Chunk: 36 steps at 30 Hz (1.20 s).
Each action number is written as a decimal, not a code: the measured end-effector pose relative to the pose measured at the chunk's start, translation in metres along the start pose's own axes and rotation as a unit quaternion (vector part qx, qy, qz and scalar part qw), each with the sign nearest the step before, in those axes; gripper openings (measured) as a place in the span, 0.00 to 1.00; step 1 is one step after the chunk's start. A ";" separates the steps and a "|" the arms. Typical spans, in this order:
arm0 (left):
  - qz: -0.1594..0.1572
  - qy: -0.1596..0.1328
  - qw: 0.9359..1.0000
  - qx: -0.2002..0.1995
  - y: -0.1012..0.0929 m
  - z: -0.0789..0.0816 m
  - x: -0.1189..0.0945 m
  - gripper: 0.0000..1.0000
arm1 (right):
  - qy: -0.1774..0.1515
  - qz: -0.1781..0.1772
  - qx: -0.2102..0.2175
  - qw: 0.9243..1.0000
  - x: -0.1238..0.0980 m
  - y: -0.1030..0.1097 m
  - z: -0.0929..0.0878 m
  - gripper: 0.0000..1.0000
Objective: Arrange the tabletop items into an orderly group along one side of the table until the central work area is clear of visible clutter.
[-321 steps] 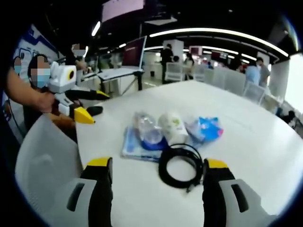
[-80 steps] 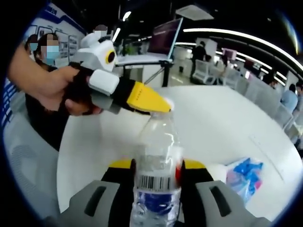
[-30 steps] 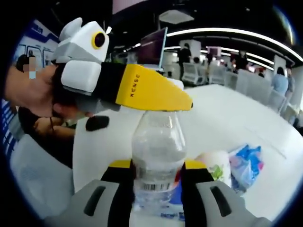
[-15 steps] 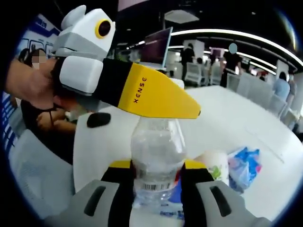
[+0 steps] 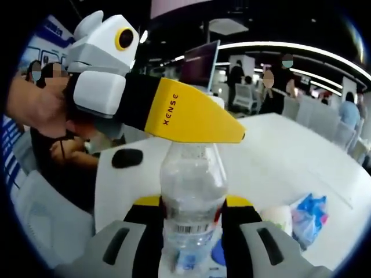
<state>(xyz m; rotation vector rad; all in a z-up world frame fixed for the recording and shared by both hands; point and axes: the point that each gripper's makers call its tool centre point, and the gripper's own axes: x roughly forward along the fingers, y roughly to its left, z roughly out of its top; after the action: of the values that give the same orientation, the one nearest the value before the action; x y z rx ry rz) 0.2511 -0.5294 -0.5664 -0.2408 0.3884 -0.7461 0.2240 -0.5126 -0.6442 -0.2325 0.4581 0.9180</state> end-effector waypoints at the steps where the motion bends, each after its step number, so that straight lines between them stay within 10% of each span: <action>1: 0.002 -0.001 1.000 -0.001 0.001 0.000 -0.002 0.23 | 0.000 0.001 -0.001 1.000 0.001 0.001 0.000 0.34; 36: 0.054 0.008 0.998 0.025 0.045 -0.021 -0.042 0.23 | -0.016 0.043 -0.030 0.998 0.052 0.042 0.001 0.35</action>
<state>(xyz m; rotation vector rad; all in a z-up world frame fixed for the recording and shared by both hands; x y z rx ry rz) 0.2421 -0.4697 -0.5898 -0.1651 0.3944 -0.6505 0.2177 -0.4509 -0.6685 -0.2540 0.4130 1.0195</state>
